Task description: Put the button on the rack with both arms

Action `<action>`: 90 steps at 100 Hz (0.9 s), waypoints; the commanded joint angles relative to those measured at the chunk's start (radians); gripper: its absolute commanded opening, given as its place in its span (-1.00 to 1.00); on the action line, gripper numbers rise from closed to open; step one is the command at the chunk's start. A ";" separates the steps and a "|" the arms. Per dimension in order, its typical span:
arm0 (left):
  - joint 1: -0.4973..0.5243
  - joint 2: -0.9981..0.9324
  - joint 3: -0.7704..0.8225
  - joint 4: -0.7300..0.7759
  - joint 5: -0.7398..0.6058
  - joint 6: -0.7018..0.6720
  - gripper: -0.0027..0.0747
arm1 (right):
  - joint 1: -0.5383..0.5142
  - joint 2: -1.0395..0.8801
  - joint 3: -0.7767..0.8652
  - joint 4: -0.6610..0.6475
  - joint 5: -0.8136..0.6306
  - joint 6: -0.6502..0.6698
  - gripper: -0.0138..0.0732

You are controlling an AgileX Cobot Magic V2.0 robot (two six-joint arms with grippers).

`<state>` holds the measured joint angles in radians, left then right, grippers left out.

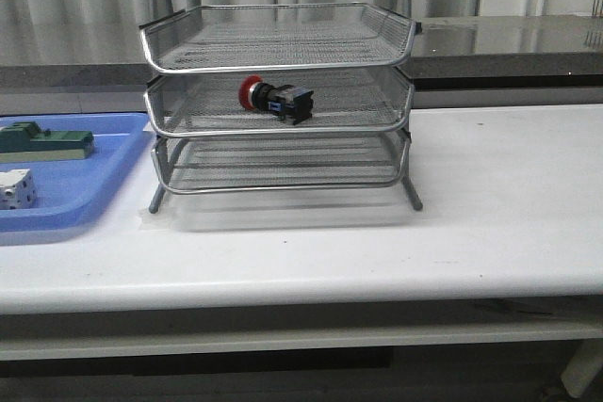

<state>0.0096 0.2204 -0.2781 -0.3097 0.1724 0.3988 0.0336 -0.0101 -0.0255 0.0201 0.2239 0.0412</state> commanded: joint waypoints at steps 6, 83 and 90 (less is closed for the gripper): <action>0.001 0.007 -0.027 -0.011 -0.082 -0.011 -0.99 | -0.006 -0.021 0.036 0.009 -0.184 -0.014 -0.84; 0.001 0.007 -0.027 -0.011 -0.082 -0.011 -0.99 | -0.006 -0.021 0.034 0.009 -0.182 -0.014 -0.84; 0.001 0.007 -0.027 -0.011 -0.082 -0.011 -0.99 | -0.006 -0.021 0.034 0.009 -0.182 -0.014 -0.84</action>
<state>0.0096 0.2204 -0.2781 -0.3097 0.1724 0.3988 0.0336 -0.0101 0.0285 0.0273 0.1282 0.0375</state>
